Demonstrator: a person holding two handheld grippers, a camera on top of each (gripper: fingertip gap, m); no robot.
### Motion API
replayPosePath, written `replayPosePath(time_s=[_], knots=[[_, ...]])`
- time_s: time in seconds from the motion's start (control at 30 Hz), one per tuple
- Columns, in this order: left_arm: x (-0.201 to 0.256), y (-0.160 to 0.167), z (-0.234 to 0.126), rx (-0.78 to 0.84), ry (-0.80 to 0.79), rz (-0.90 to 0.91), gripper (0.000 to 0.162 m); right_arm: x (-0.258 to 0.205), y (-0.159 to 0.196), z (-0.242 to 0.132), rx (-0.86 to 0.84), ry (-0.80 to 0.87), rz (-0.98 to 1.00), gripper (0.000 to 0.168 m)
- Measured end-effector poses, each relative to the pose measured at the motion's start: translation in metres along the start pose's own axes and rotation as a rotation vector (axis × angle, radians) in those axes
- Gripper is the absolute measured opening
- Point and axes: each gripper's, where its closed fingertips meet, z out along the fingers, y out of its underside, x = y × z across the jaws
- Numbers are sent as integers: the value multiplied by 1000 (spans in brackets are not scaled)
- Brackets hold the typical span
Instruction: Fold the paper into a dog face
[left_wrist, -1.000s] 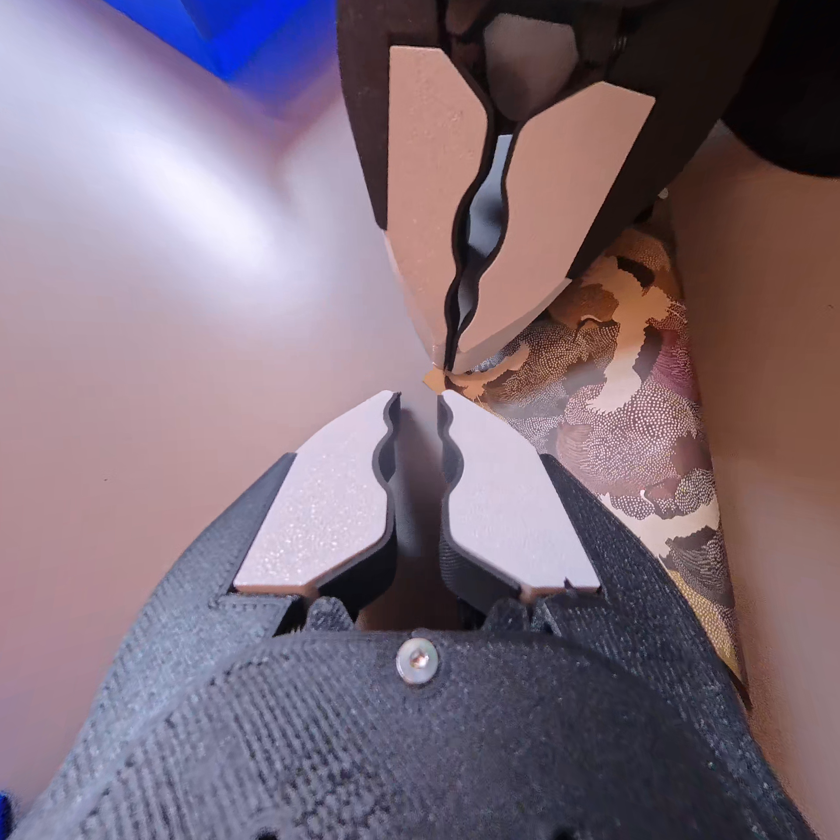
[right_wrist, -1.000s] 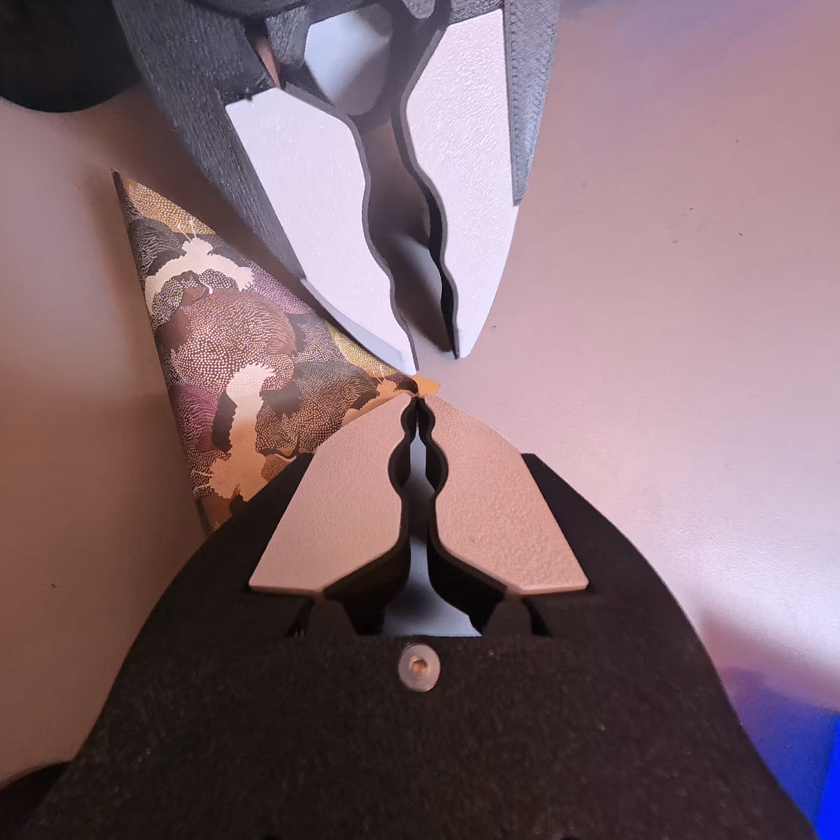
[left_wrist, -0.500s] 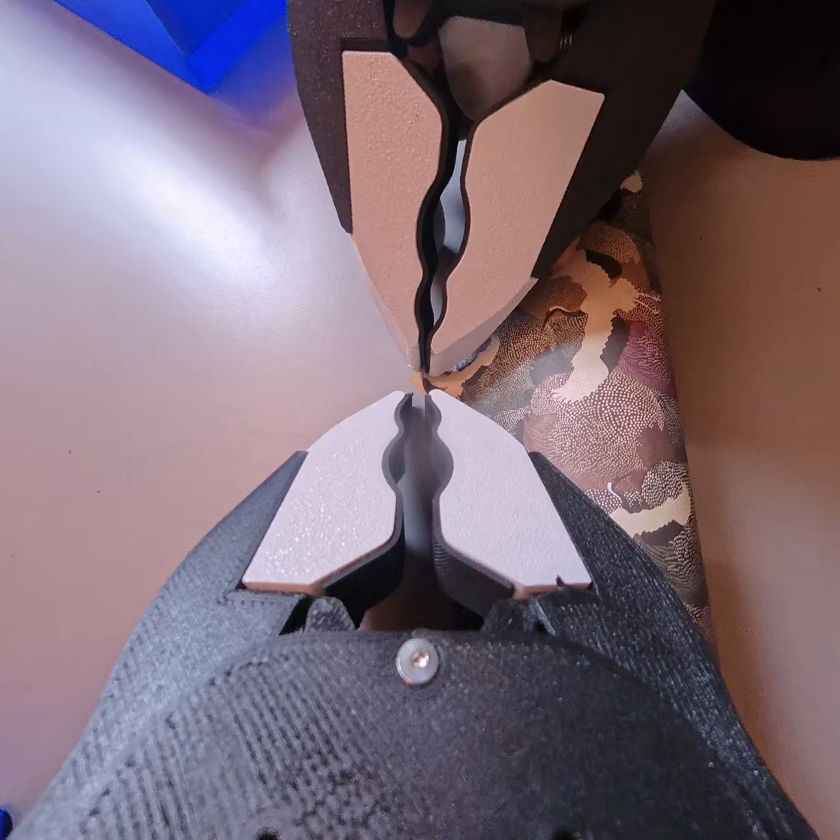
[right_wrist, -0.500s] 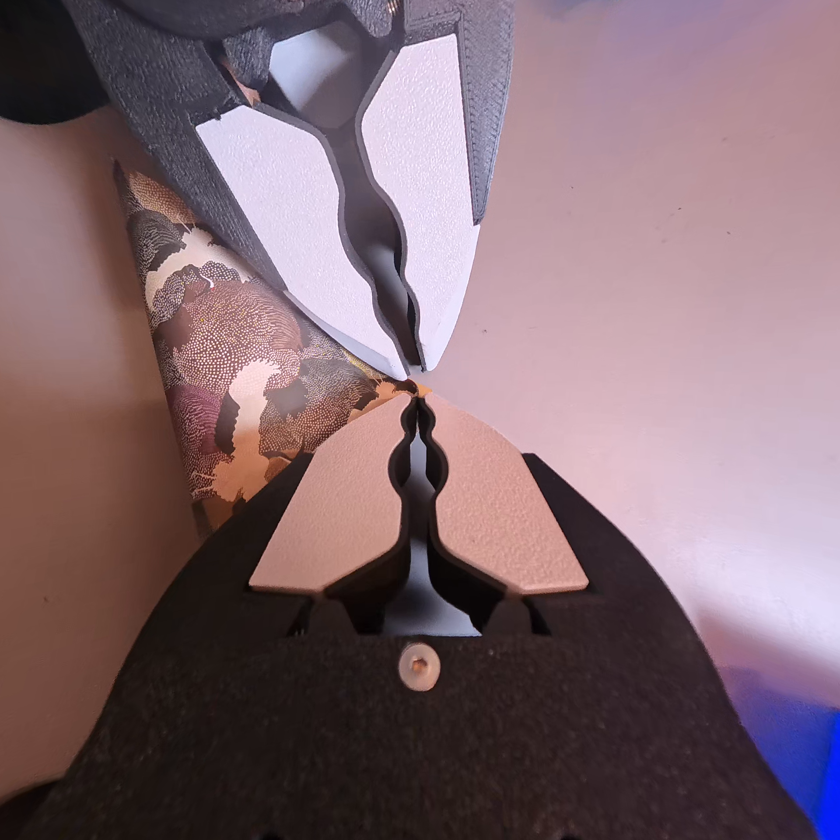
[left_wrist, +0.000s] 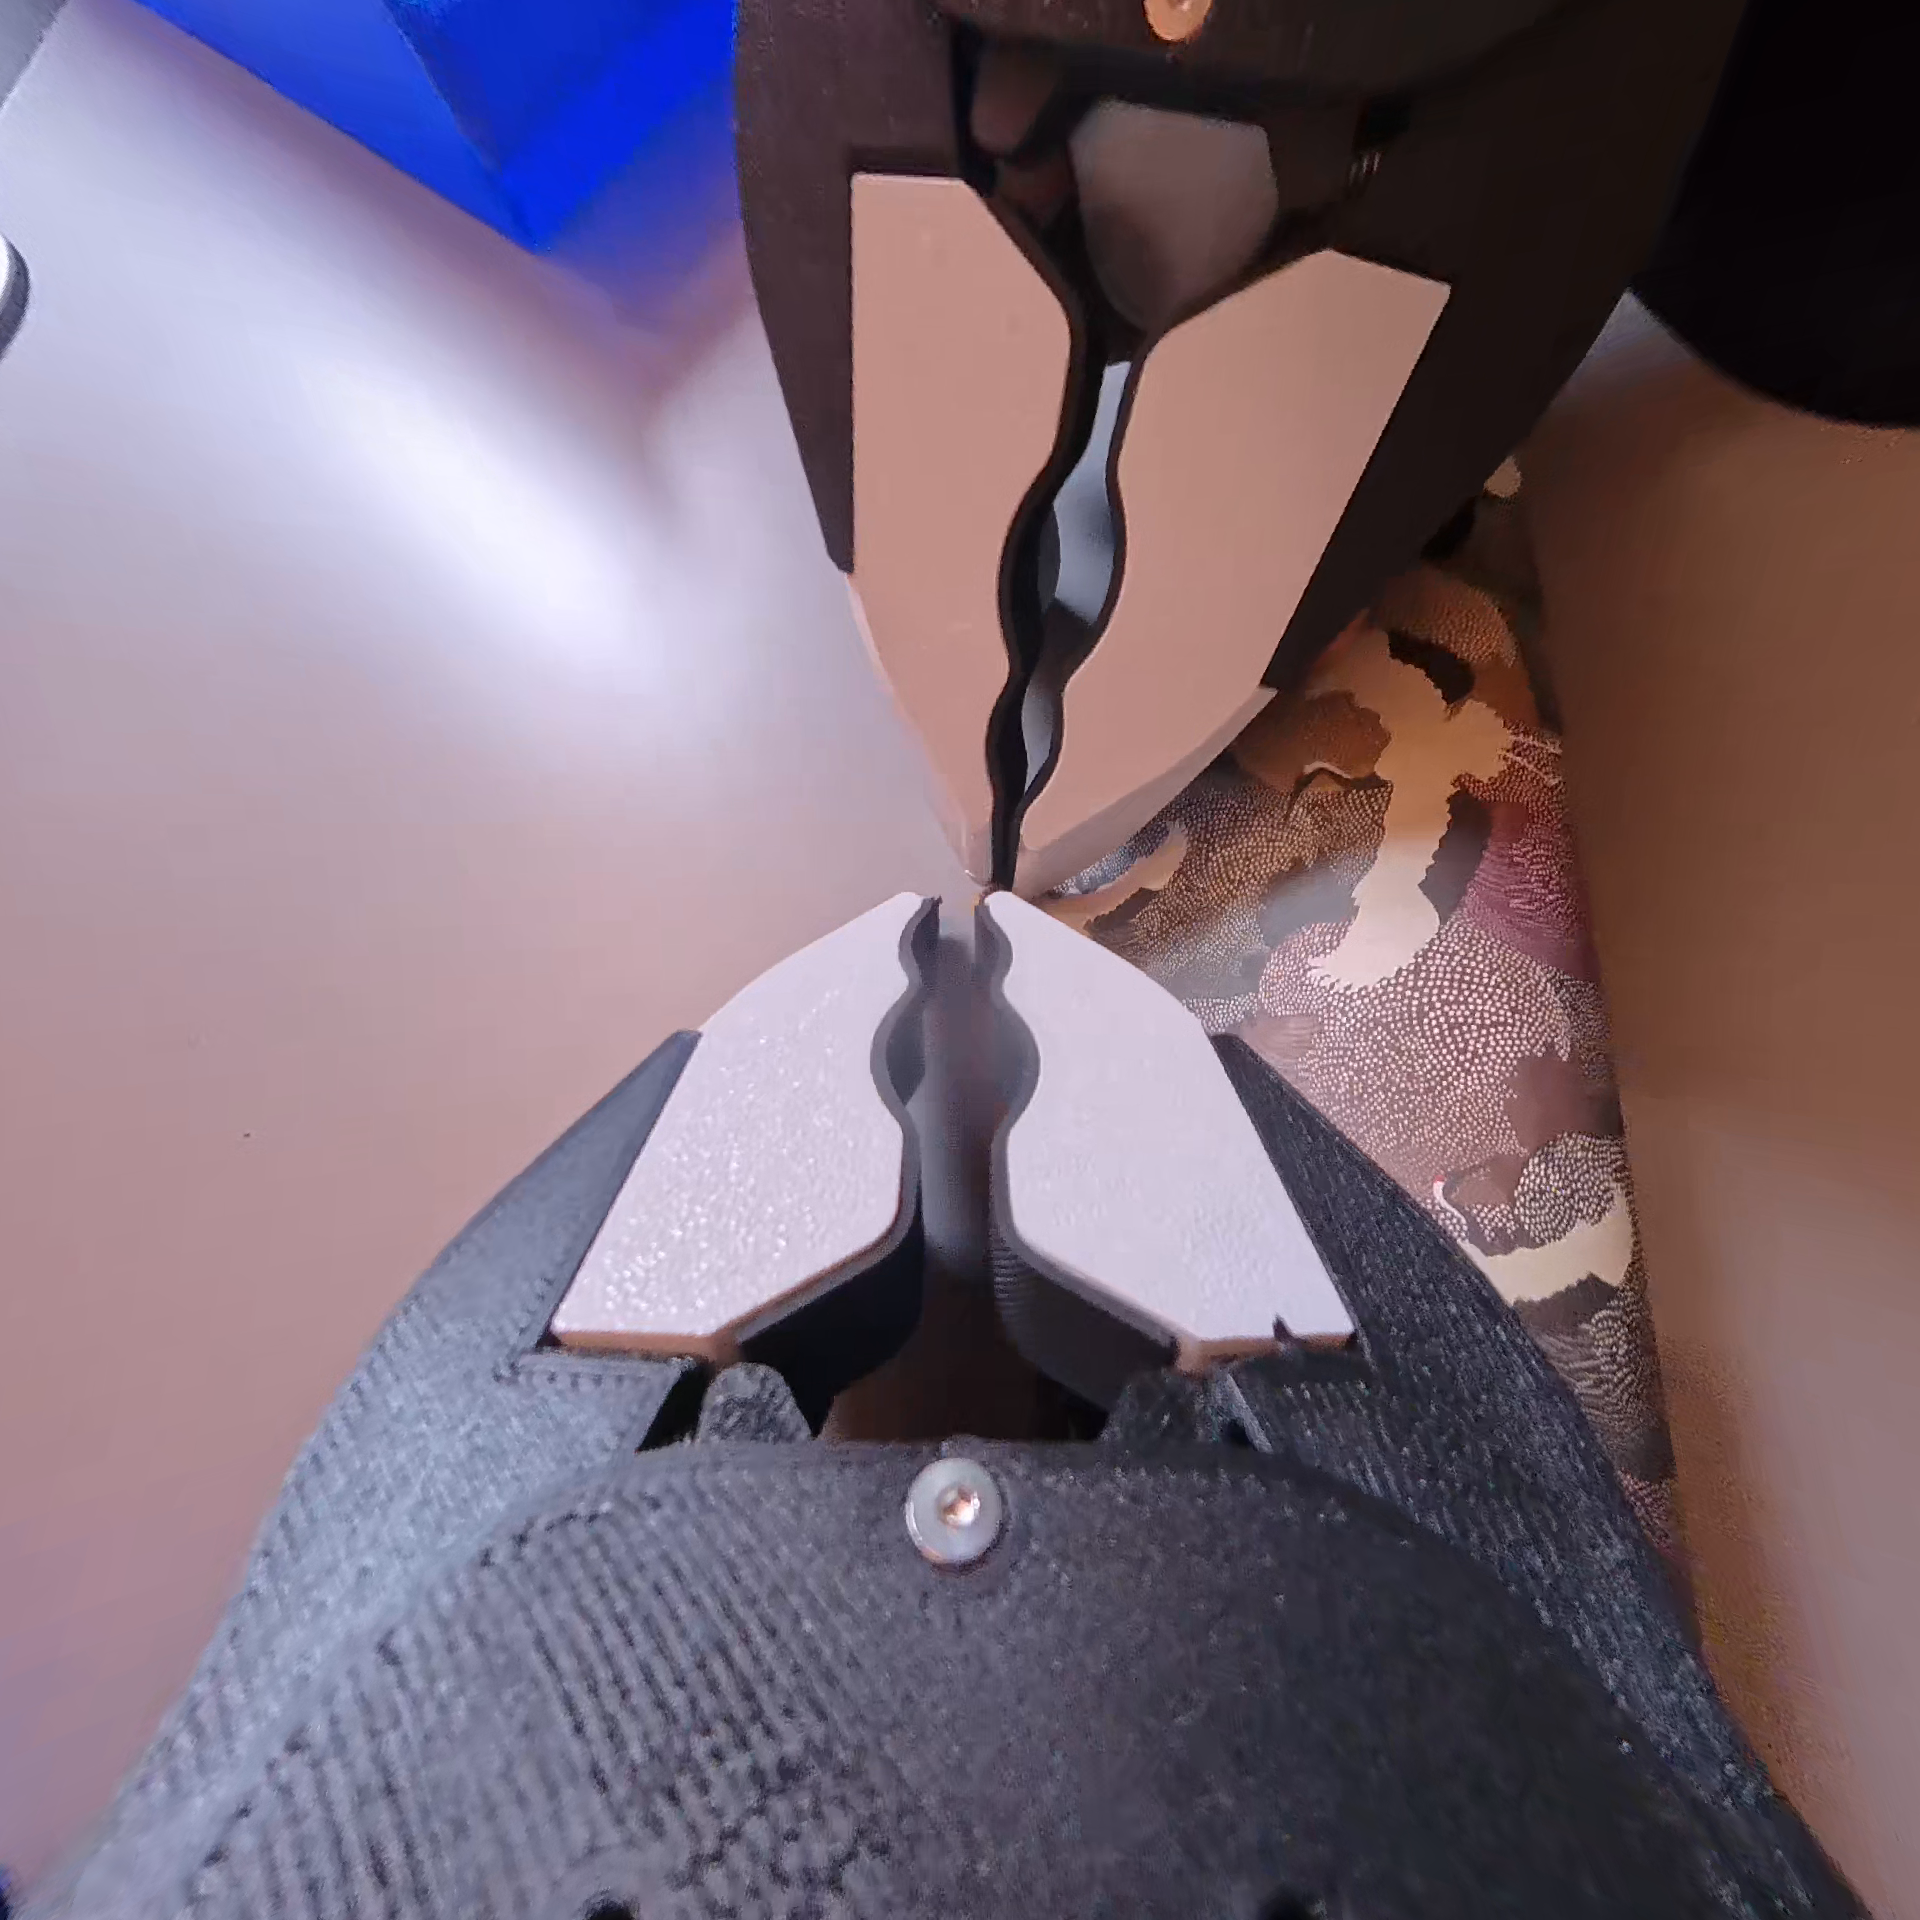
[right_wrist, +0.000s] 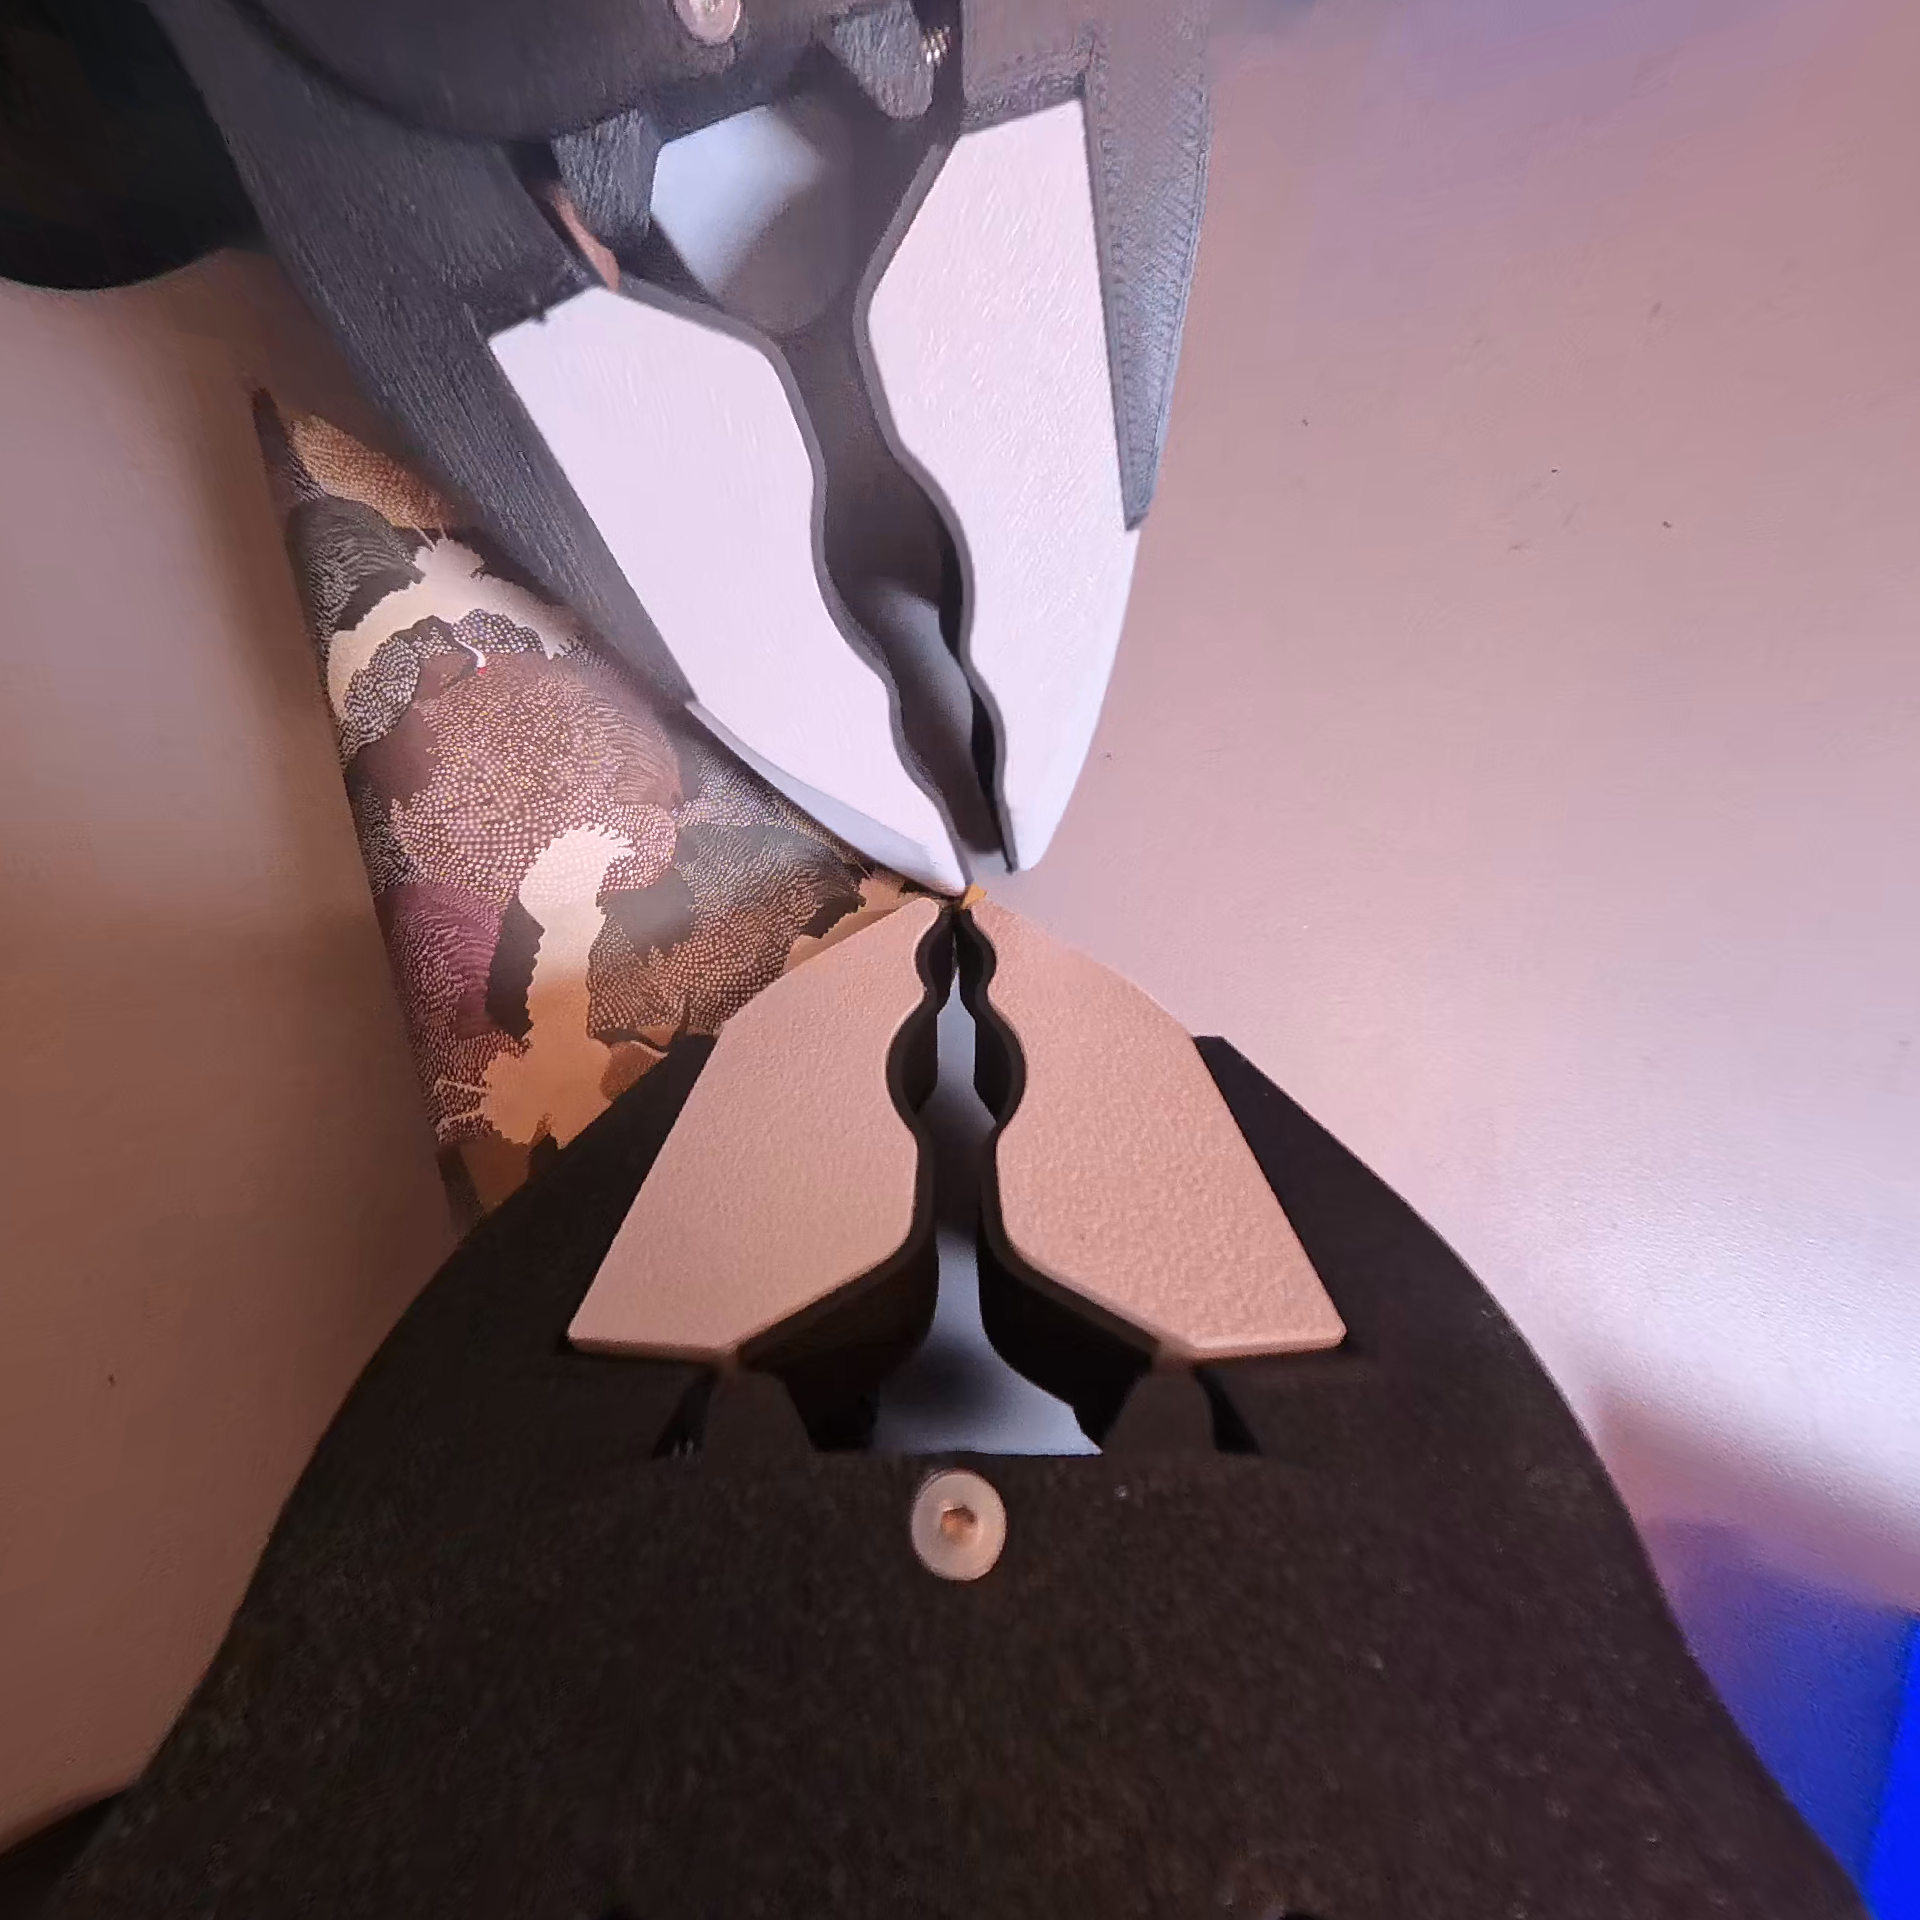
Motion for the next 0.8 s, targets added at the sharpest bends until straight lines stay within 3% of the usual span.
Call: replayPosePath(time_s=[0.33,0.8], knots=[[1,1,0,-20,-24,17,4,3,-1,-4,22,30,-15,9],[0,2,-1,-10,-18,8,8,1,0,0,-5,29,-54,6]])
